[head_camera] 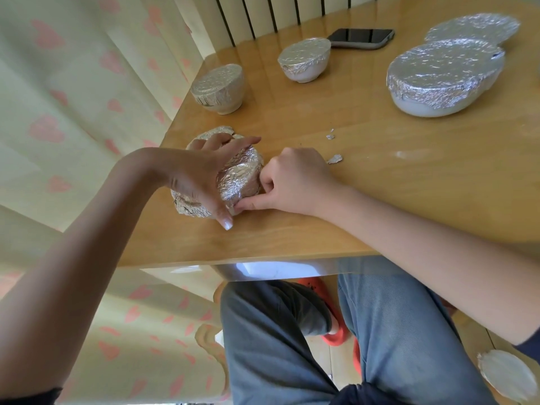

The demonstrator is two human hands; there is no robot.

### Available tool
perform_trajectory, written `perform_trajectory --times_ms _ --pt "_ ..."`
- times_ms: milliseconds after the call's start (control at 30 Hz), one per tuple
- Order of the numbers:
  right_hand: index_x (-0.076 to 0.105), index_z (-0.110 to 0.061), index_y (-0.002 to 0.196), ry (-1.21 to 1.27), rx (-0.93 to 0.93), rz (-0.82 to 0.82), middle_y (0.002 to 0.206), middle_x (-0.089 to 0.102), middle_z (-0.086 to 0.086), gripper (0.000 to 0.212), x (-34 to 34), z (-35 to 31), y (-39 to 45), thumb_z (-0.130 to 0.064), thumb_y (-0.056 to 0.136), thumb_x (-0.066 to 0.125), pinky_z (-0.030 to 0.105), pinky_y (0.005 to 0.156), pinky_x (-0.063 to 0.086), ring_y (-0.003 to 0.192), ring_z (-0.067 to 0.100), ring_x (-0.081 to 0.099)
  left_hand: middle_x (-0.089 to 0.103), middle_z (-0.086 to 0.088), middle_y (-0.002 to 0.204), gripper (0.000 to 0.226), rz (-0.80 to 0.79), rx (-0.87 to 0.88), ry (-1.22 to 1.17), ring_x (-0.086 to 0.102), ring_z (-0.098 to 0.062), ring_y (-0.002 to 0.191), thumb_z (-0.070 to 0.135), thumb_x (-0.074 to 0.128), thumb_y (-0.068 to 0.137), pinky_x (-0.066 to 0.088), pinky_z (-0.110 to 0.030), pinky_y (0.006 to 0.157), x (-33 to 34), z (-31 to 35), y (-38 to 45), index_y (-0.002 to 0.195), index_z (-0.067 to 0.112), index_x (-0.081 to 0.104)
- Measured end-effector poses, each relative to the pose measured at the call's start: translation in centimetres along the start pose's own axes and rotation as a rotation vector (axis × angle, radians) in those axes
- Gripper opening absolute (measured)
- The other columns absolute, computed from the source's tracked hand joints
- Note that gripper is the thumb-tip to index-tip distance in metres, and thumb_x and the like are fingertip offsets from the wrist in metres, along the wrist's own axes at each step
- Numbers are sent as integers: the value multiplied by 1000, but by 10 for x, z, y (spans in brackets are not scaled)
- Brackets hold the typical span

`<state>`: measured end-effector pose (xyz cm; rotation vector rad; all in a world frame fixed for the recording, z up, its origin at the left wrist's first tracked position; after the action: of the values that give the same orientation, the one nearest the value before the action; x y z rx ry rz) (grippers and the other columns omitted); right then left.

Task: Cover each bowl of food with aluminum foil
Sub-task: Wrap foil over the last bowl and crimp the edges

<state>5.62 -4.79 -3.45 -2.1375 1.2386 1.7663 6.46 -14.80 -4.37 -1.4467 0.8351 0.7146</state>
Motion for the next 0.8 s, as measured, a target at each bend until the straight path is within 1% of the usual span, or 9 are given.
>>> perform_trajectory --times_ms 167,300,367,433,533,600,700,767,800 --pt "53 -21 58 -36 -35 -15 50 38 -6 59 2 -2 0 -78 72 52 27 62 33 64 19 47 -7 22 155 140 13 3 -17 -5 -22 147 74 74 22 18 -56 114 1 1 0 130 72 -14" --pt "43 -20 52 -40 -23 -46 51 42 -10 63 0 7 -5 -81 62 56 27 62 35 66 16 51 6 21 150 127 54 -19 -45 5 -22 144 74 68 27 24 -51 111 0 0 -3 131 68 -4" --pt "48 -20 56 -7 6 -30 52 45 -10 60 -5 13 -8 -79 62 59 27 60 33 66 14 52 9 16 151 124 77 -76 -62 11 -26 142 79 64 28 26 -51 108 1 -5 -4 131 66 -4" --pt "55 -23 67 51 40 -28 55 49 -10 55 -7 17 -8 -78 62 60 27 59 32 66 11 53 5 10 156 131 88 -145 -82 9 -33 144 85 62 28 24 -54 109 6 -10 -6 135 64 -11" --pt "58 -27 77 70 58 -56 59 53 -10 56 -7 21 -8 -80 60 57 27 60 36 68 11 55 -18 3 162 147 44 -138 -106 -9 -31 149 90 69 22 12 -56 117 10 -12 -14 128 68 -30" --pt "59 -27 77 99 74 -63 56 51 -12 55 -9 25 -9 -80 61 58 27 62 40 66 10 55 -28 5 158 151 22 -44 -110 -23 -23 146 85 74 18 4 -56 118 4 -11 -21 121 72 -35" --pt "59 -25 71 110 60 -69 51 47 -13 62 -10 16 -11 -84 55 52 25 61 39 57 2 48 -35 15 152 153 30 56 -1 -33 -17 141 66 87 29 -4 -58 117 -7 -5 -23 125 70 -32" --pt "58 -24 68 95 40 -46 51 47 -13 63 -8 4 -10 -85 56 51 24 59 36 56 2 48 -32 18 155 148 1 78 51 -31 -14 143 56 90 39 0 -58 116 -7 4 -20 128 71 -28" --pt "57 -24 67 91 37 -32 52 48 -13 61 -8 0 -10 -84 58 53 25 58 34 58 4 50 -25 22 156 144 -19 96 50 -24 -11 145 51 92 44 4 -56 117 -5 10 -18 129 73 -22"
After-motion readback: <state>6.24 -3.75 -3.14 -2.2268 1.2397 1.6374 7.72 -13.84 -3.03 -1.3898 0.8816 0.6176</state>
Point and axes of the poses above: each hand's wrist, its own y-axis towards the middle knuckle, its own x-axis out of the palm, z = x × y, the point moved 10 cm from there along y, towards the middle knuckle
